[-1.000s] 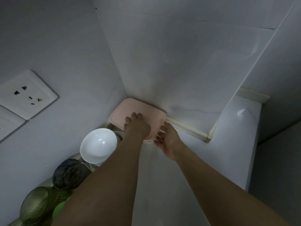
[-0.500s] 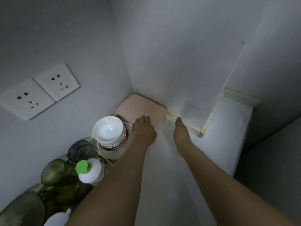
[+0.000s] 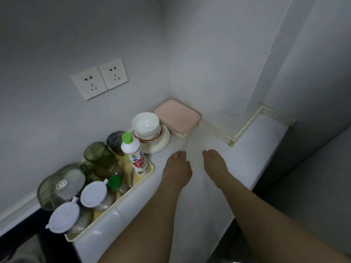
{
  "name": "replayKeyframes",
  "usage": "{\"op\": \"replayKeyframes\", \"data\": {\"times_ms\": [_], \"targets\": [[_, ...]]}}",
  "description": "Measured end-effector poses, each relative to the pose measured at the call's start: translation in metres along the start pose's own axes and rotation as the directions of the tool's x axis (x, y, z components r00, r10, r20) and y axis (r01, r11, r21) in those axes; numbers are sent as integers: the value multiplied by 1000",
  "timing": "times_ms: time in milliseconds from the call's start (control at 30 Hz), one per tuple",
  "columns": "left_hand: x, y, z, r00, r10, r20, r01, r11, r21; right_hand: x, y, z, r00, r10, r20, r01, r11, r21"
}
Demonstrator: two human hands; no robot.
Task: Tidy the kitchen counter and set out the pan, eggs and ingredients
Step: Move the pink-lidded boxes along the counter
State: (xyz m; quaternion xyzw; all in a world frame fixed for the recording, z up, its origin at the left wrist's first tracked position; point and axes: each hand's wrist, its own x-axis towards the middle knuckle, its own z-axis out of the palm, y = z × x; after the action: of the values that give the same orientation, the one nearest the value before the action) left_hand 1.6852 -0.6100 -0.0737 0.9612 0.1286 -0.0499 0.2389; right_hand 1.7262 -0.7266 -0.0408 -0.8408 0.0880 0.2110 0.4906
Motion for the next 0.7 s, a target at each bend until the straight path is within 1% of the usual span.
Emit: {"op": "replayKeyframes", "data": {"times_ms": [200, 367, 533, 700], "targets": [[-84, -35, 2, 993, -121, 8, 122, 992, -43, -59, 25, 23, 994, -62, 95, 72, 992, -100], [-142, -67, 4, 971, -240, -3, 239, 968, -82, -111, 44, 55, 979, -73, 189, 99, 986, -132], [-203, -94, -1, 944, -329, -3, 325, 936, -136, -155, 61, 82, 963, -58, 264, 121, 966, -227], [-263, -107, -12, 908, -416, -42, 405, 900, -160, -198, 64, 106, 917, -124, 379, 246, 924, -294]]}}
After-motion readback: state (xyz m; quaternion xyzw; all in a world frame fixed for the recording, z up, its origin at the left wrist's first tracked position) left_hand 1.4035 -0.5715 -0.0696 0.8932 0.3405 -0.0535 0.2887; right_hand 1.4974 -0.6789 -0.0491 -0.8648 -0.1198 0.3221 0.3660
